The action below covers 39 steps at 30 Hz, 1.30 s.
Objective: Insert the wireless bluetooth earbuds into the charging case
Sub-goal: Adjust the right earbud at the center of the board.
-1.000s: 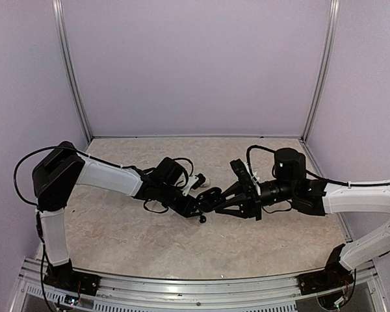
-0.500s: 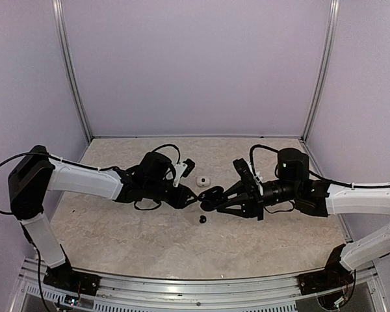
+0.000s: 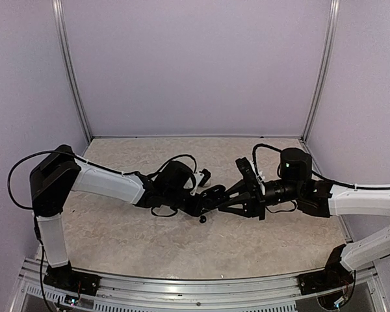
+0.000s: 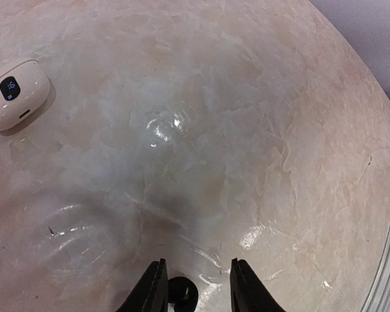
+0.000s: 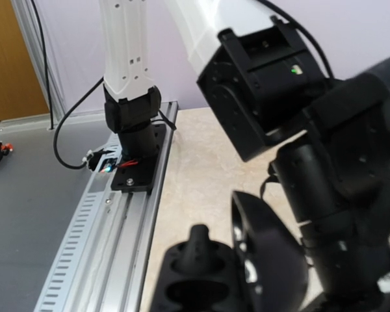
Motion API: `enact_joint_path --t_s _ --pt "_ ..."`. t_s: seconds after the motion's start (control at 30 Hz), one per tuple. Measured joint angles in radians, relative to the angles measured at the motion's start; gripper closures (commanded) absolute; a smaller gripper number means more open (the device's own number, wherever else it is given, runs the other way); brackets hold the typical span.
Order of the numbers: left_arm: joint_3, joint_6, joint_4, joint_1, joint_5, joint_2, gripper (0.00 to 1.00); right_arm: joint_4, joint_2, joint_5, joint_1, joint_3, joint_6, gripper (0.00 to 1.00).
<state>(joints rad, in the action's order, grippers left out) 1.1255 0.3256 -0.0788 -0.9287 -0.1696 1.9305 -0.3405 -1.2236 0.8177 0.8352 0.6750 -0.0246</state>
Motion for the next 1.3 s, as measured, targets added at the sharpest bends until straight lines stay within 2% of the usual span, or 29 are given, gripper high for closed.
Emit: enact_joint_path --t_s 0.3,0.47,0.8,1.03,1.3 --pt "0.127 -0.070 0.090 0.049 -0.019 0.085 0.56 0.000 0.003 -0.005 0.000 -0.007 -0.002 1.00" --pt "0.193 -0.137 0.183 0.019 0.024 0.123 0.53 0.000 0.005 -0.010 0.000 -0.007 -0.003 1.00" --pt "0.257 -0.200 0.343 -0.002 0.147 0.164 0.54 0.000 0.005 -0.010 0.000 -0.007 -0.003 1.00" --pt "0.259 -0.210 0.375 -0.005 0.207 0.165 0.55 0.000 0.005 -0.010 0.000 -0.007 -0.003 1.00" --pt "0.130 -0.220 0.394 -0.004 0.230 0.070 0.57 0.000 0.005 -0.010 -0.001 -0.007 -0.003 1.00"
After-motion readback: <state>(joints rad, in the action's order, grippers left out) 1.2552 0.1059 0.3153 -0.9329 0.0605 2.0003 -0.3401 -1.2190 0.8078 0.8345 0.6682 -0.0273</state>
